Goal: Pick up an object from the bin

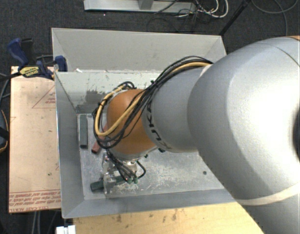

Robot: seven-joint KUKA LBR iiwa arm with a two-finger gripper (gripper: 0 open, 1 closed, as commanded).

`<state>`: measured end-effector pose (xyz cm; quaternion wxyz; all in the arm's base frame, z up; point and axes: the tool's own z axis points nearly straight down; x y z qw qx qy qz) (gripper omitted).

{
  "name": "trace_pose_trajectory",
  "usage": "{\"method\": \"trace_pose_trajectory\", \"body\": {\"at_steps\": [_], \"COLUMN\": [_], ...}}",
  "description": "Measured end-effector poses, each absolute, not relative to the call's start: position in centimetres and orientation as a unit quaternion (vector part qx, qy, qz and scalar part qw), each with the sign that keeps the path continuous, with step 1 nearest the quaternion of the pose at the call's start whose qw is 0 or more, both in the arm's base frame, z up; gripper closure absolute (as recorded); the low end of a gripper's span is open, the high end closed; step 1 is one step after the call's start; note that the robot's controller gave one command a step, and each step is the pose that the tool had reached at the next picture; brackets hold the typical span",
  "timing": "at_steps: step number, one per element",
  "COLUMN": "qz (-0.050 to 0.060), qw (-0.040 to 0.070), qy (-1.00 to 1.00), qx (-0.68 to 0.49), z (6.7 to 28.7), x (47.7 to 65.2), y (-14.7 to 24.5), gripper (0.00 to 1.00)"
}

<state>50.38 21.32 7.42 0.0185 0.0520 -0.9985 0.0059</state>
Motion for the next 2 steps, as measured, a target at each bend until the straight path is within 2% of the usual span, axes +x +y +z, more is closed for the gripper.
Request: {"method": "trace_pose_trajectory", "body": {"at_steps": [1,2], "qz": [-0.001,-0.001], "qw": [-0.001,-0.001], "qy": [-0.998,-0.998], "qx": [0.055,0.055], "z": [19.56,19.56], "x": [50.56,50.56], "y": [20.3,20.3], "gripper": [1.0,1.0]}}
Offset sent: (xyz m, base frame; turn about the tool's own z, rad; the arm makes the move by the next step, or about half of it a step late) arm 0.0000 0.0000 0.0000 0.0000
